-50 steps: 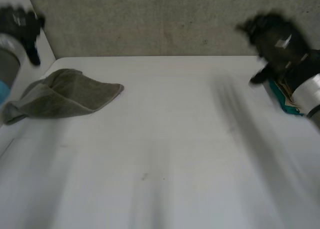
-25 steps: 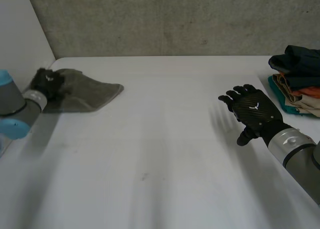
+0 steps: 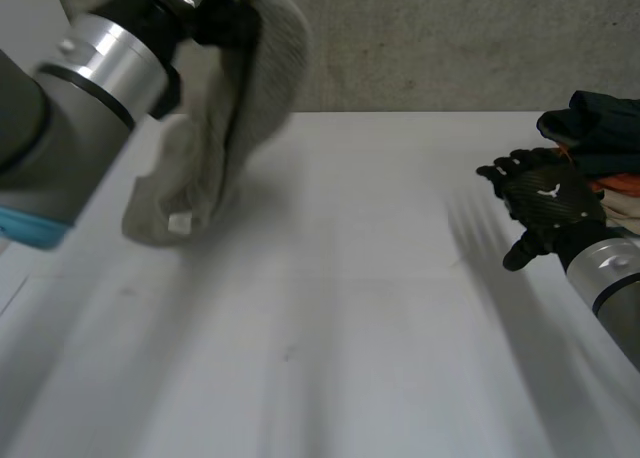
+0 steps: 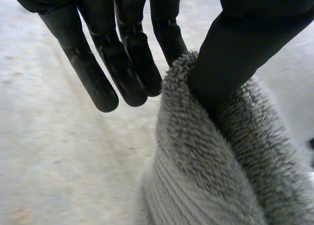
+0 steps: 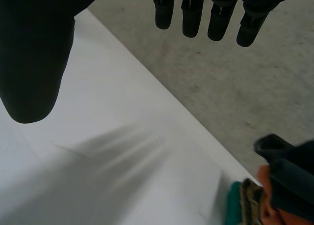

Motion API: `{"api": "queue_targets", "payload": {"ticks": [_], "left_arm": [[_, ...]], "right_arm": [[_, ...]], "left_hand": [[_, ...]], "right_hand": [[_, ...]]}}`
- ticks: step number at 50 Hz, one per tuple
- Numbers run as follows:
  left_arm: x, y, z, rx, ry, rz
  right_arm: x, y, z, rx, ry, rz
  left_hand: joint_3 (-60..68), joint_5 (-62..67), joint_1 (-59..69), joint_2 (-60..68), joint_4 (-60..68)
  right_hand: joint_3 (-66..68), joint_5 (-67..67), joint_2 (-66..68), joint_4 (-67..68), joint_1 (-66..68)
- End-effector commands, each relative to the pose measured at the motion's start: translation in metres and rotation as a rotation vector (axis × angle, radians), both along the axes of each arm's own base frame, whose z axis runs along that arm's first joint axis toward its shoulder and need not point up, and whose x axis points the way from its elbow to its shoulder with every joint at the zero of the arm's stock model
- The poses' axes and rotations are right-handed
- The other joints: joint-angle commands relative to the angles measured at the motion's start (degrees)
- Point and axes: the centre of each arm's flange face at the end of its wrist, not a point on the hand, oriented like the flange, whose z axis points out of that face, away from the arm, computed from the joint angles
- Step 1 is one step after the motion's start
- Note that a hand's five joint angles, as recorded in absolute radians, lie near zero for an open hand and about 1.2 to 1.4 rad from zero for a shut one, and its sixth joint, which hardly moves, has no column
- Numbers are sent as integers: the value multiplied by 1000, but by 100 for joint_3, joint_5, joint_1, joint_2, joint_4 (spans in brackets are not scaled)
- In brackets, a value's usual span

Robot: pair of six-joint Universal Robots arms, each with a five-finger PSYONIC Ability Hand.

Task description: Fold the laundry.

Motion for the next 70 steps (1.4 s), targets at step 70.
{"api": "queue_targets", "payload": {"ticks": [70], "left_arm": [[61, 5, 16, -72, -281, 433]], "right_arm": [[47, 3, 137, -29, 23, 112]], "left_hand": [[1183, 1576, 1331, 1139, 1125]], "right_hand": [[6806, 6730, 6795, 6801, 6694]]}}
